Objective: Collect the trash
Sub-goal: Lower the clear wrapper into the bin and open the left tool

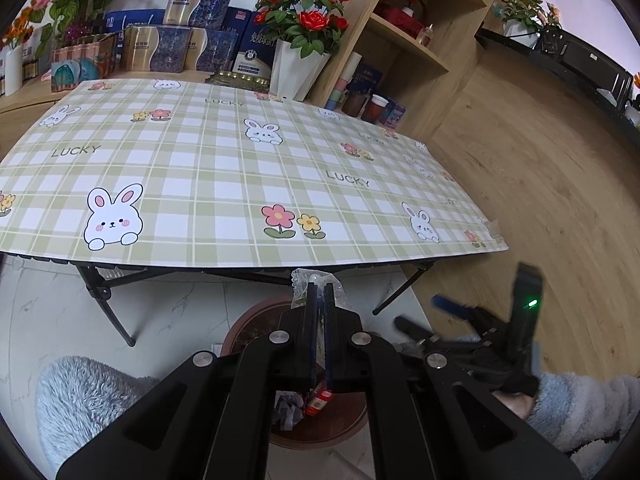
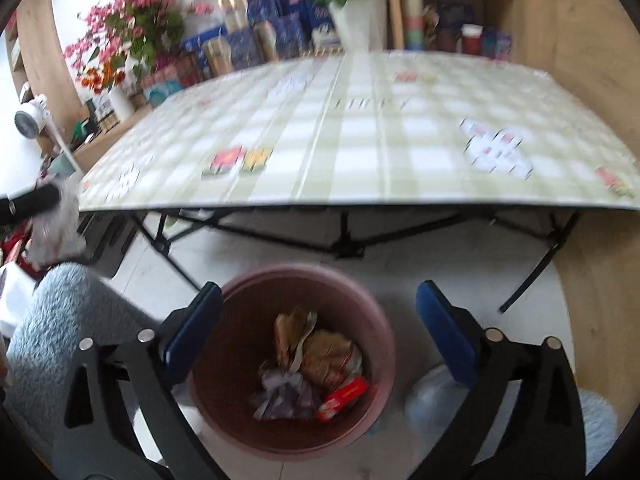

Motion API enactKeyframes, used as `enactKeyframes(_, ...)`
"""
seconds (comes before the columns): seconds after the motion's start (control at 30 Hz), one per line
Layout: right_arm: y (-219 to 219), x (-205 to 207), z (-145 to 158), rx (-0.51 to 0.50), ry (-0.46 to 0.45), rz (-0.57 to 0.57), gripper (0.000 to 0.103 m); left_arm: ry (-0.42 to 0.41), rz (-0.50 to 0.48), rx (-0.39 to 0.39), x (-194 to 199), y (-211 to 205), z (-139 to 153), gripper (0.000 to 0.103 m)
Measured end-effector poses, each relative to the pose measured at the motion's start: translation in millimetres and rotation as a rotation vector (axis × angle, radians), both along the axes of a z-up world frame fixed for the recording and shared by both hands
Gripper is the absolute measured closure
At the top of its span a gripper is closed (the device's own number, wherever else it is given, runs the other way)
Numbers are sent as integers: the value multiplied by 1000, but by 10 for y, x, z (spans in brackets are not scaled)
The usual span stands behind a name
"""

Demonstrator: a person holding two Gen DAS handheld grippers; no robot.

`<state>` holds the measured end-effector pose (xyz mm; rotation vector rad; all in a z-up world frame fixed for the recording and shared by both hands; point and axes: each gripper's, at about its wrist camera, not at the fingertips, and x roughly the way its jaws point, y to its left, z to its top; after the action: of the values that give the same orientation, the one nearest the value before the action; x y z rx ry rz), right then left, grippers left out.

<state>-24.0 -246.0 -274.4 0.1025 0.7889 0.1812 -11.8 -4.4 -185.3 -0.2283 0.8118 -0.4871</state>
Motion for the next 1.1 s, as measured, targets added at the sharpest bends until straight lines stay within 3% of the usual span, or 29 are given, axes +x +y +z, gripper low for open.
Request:
enactKeyframes(0.3,-116,-63,430,-156,-244,-11,6,-24,-71,75,111,-143,-93,100)
enactKeyframes(0.4,-149,-23,368,-133,-215,-30,6,-20,-83,76,164,-170,-206,100)
enactKeyframes(0.57,-16,16,255,-193,-187,-23,6,-11,-108,116,150,-256,-433,100)
enactKeyframes(0.87,22,80,166,-193,-151,-15,6,94,-84,137,291,-260,-748,100)
enactKeyframes(1.1,91,97,136,-209,-142,8,6,113,-83,142,319,-262,-815,99)
